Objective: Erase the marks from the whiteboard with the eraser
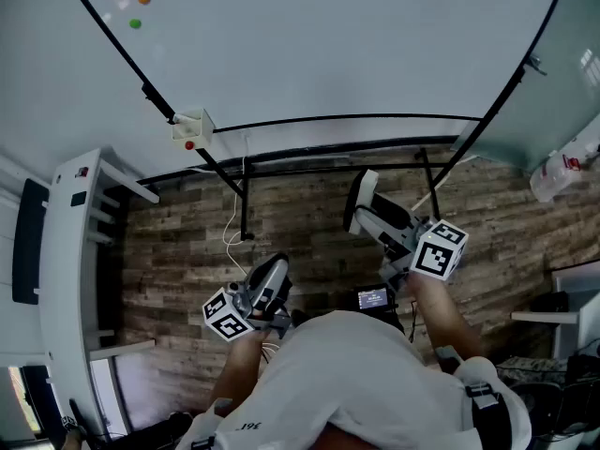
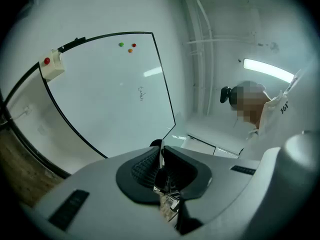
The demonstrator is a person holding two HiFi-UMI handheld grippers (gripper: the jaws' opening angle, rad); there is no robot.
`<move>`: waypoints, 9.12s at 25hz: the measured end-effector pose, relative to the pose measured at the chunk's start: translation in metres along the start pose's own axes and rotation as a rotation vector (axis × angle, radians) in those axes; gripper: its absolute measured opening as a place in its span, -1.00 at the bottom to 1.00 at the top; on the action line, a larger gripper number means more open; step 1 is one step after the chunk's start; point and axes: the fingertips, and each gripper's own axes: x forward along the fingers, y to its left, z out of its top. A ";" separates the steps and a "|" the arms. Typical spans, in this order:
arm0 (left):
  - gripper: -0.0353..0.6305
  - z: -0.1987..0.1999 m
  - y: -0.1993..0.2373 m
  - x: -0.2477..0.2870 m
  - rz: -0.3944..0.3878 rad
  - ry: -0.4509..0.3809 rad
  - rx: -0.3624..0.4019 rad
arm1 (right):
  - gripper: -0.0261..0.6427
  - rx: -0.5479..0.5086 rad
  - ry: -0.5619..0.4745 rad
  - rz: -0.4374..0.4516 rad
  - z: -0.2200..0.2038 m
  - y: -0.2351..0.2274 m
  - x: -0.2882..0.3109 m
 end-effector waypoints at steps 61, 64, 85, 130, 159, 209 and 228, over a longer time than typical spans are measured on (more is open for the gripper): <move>-0.84 0.200 0.185 0.074 0.097 0.062 0.309 | -0.17 -0.746 -0.095 -0.458 0.202 -0.054 0.294; -0.85 0.202 0.188 0.078 0.111 0.046 0.304 | -0.17 -0.803 -0.085 -0.452 0.216 -0.046 0.327; -0.84 0.207 0.203 0.091 0.150 0.023 0.298 | -0.17 -1.103 -0.128 -0.559 0.282 0.001 0.434; -0.85 0.156 0.180 0.164 0.051 0.122 0.273 | -0.17 -1.102 -0.197 -0.818 0.360 -0.062 0.302; -0.85 0.122 0.164 0.204 0.007 0.166 0.266 | -0.17 -1.102 -0.183 -0.982 0.396 -0.130 0.194; -0.85 0.204 0.185 0.098 0.095 0.045 0.292 | -0.17 -1.200 -0.143 -0.708 0.326 0.027 0.415; -0.85 0.242 0.187 0.112 0.103 -0.034 0.342 | -0.17 -1.274 -0.090 -0.726 0.317 0.027 0.442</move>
